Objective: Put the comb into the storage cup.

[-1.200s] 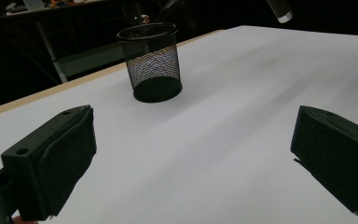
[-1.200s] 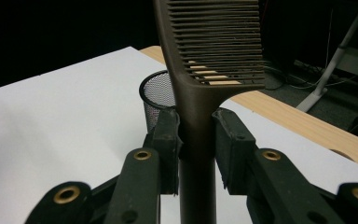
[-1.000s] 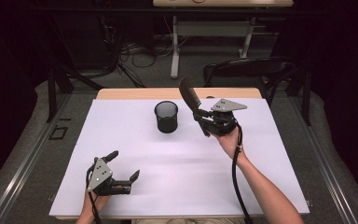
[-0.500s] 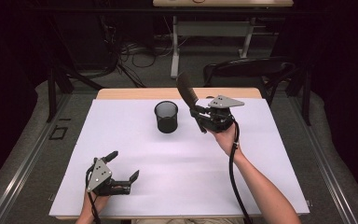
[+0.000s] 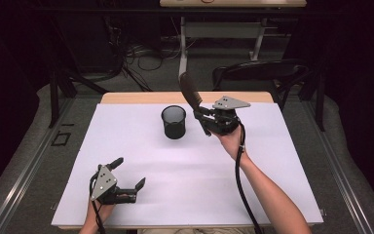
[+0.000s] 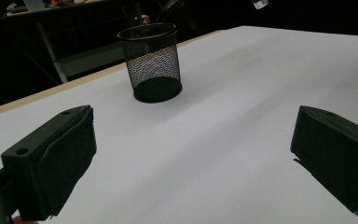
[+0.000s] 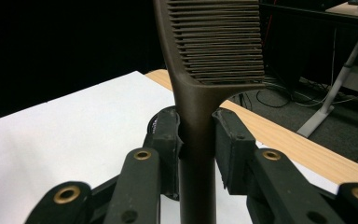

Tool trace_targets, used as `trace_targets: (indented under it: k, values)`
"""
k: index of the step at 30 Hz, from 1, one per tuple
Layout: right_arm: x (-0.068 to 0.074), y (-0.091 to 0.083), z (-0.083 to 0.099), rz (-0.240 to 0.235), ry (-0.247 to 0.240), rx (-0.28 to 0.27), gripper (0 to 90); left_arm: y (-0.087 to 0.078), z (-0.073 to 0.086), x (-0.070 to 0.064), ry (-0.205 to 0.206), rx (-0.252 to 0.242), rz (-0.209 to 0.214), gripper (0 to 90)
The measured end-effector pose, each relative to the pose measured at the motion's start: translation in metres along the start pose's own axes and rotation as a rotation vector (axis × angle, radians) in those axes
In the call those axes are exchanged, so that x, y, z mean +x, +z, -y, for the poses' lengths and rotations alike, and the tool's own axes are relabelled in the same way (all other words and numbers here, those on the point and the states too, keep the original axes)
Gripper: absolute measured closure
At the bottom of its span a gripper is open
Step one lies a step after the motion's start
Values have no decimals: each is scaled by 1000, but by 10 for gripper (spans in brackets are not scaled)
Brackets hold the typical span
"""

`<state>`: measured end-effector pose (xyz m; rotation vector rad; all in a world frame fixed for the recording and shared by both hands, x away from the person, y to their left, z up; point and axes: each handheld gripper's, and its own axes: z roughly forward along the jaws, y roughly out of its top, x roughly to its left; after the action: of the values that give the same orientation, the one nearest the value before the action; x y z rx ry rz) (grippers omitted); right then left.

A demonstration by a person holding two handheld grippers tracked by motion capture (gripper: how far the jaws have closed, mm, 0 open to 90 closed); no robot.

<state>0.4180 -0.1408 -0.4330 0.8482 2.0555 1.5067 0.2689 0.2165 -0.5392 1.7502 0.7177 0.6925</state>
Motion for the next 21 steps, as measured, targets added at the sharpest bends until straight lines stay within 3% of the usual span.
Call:
trace_targets:
  k: [21]
  values:
    - [-3, 9, -13, 18, 4, -18, 723, 3, -1, 0, 3, 0, 8, 1]
